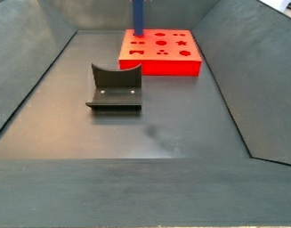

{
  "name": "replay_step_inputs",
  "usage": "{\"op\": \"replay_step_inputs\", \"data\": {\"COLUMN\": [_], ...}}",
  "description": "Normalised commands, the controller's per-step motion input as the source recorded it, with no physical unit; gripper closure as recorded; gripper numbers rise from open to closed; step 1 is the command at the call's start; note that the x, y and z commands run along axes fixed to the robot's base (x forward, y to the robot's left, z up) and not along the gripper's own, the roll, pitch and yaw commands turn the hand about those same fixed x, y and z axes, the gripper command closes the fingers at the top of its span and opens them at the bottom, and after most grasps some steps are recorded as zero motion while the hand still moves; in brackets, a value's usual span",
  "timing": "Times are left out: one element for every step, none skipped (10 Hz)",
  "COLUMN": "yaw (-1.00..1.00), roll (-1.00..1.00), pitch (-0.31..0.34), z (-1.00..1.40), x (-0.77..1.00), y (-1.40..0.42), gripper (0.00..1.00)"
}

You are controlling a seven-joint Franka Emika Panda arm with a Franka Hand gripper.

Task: Pick up the rectangle object. Move up. Place the rectangle object on the fixture. Regrasp the rectangle object. Move to above the board. Insert the rectangle object.
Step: Insert the rectangle object.

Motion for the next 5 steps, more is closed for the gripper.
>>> {"op": "replay_step_inputs", "data": {"yaw": [0.00,0.00,0.00,0.00,0.00], "roll": [0.00,0.00,0.00,0.00,0.03], "pitch": [0.023,0.039,0.027,0.023,0.006], "z": [0.00,0.00,0.00,0.00,-0.05], "x": [0.12,0.12,0.08,0.07,0.00], "y": [0.00,0.00,0.00,0.00,0.00], "gripper": [1.00,1.00,1.00,1.00,1.00]}}
